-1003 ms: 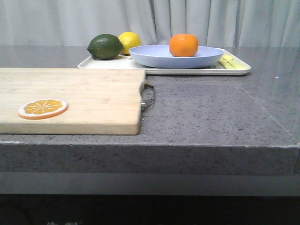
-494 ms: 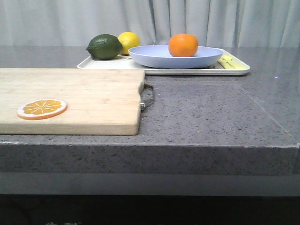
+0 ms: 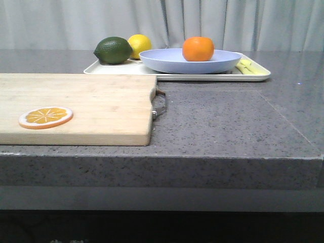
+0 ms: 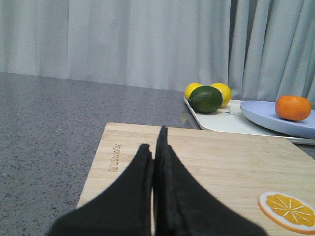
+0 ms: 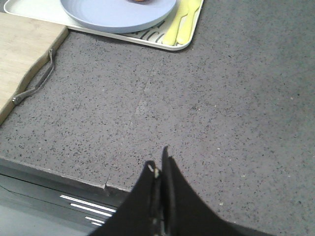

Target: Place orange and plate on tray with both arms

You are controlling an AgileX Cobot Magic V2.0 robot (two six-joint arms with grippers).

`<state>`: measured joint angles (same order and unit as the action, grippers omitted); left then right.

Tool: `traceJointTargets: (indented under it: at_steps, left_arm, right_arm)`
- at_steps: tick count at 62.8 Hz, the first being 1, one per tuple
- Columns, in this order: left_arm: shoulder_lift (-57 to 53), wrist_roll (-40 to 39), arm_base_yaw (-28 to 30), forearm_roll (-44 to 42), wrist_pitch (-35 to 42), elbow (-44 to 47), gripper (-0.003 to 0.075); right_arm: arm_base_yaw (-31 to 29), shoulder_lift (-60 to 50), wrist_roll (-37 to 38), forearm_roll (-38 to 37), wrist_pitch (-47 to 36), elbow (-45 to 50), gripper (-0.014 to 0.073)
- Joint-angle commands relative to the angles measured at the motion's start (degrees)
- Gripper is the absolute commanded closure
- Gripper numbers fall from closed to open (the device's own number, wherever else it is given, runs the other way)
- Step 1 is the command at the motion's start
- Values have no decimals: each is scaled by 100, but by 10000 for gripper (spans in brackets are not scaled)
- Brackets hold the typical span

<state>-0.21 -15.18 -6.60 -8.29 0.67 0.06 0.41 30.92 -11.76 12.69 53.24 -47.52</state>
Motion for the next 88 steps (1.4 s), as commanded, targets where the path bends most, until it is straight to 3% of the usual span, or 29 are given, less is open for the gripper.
traceJointTargets:
  at_steps: [1,7,80,88]
  left_arm:
    - [-124,430,1,365,478,31,738]
    - [-124,1202,1,904,478,31,738]
    - [-124,1178,1,765,336,31,738]
    - [-124,1178,1,765,336,31,738]
  right_arm:
    - [-11,31,-17,26,-419,-136,662]
    - [-11,31,-17,26,-419,-136,662]
    - [-11,31,-17,26,-419,-136,662]
    - [0,-250,-23,-259,-779,152,662]
